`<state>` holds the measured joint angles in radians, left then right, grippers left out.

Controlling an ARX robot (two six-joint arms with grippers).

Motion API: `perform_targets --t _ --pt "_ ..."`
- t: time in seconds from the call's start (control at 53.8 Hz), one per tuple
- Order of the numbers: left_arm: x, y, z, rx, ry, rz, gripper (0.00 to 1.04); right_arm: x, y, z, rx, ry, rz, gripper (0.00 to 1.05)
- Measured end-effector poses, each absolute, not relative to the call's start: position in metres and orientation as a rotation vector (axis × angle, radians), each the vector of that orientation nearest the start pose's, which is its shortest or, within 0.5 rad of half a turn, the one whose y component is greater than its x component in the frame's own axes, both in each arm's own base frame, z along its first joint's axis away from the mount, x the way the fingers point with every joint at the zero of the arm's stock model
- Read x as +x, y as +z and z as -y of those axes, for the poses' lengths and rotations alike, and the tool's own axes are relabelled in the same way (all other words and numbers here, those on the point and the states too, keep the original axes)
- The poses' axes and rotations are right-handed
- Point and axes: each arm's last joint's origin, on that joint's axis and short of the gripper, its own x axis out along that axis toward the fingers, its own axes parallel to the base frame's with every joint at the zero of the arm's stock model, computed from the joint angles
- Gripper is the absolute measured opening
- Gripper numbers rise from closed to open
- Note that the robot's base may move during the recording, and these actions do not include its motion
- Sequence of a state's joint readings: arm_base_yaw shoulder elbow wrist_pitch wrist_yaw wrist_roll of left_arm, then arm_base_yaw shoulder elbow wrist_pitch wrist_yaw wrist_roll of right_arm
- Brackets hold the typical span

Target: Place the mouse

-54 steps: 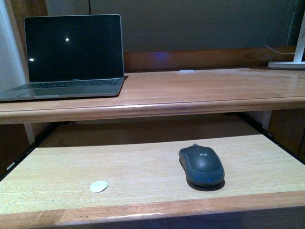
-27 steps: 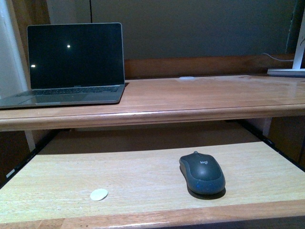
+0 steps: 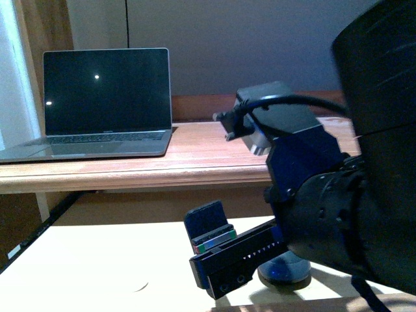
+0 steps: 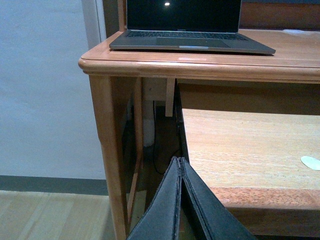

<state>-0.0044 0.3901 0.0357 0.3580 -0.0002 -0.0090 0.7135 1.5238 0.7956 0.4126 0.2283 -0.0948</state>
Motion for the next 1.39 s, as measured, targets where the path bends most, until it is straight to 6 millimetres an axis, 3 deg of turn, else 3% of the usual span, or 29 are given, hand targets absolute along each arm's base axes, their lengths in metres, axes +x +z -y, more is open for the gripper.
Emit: perform_targets --t 0.297,0.669,0.855,1.003,1.152,1.282,1.394 --pt "0.117 0.17 0.001 -0.009 -0.005 0.012 0.03 0.274 0.199 -0.207 -0.319 0.354 -0.401 0.97" --pt "0.111 0.17 0.0 -0.009 -0.004 0.011 0.03 0.286 0.195 -0.205 -0.332 0.309 -0.499 0.97" --pt "0.109 0.169 0.0 -0.009 -0.005 0.01 0.03 0.287 0.195 -0.206 -0.291 0.332 -0.508 0.77" --pt "0.109 0.17 0.0 -0.009 -0.004 0.014 0.22 0.286 0.197 -0.205 -0.268 0.336 -0.513 0.61" --pt "0.108 0.17 0.0 -0.009 -0.004 0.015 0.45 0.281 0.218 -0.199 -0.236 0.328 -0.481 0.58" --pt "0.108 0.17 0.0 -0.009 -0.005 0.015 0.62 0.288 0.261 -0.2 -0.176 0.322 -0.398 0.58" --pt "0.105 0.167 0.0 -0.004 -0.004 -0.007 0.49 0.301 0.304 -0.209 -0.126 0.315 -0.306 0.58"
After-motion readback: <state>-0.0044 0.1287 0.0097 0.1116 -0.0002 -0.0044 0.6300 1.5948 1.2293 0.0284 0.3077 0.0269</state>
